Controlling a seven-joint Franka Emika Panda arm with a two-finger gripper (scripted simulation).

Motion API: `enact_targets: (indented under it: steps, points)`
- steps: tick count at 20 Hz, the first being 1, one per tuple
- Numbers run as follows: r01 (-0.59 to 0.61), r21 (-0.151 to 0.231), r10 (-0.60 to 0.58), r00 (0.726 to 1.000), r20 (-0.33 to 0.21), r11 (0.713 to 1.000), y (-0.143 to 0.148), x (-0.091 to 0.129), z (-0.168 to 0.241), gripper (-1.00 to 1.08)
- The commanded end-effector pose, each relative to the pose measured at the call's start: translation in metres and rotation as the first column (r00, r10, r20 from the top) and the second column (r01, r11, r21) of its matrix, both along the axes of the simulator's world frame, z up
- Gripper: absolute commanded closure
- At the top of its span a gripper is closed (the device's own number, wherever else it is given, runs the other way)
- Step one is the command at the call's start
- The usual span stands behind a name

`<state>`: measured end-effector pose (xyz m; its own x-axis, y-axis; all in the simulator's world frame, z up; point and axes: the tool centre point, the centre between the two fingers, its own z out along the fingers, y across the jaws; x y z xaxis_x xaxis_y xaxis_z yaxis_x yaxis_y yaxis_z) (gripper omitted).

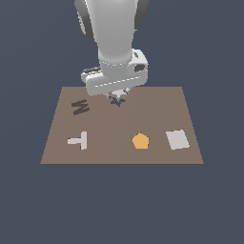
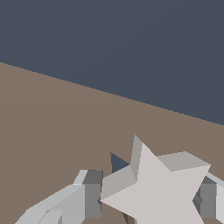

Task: Insert a designated object into the corresponding slot on a board.

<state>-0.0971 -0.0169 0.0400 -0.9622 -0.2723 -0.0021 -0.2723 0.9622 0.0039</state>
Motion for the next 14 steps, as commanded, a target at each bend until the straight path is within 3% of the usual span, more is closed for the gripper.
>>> enact_targets:
  steps: [1, 14]
  points:
    - [-0.061, 0.0, 0.061, 0.998, 0.0, 0.998, -0.002, 0.004, 0.0, 1.08]
    - [-0.228, 0.0, 0.228, 0.974, 0.0, 0.974, -0.005, 0.016, 0.0, 1.08]
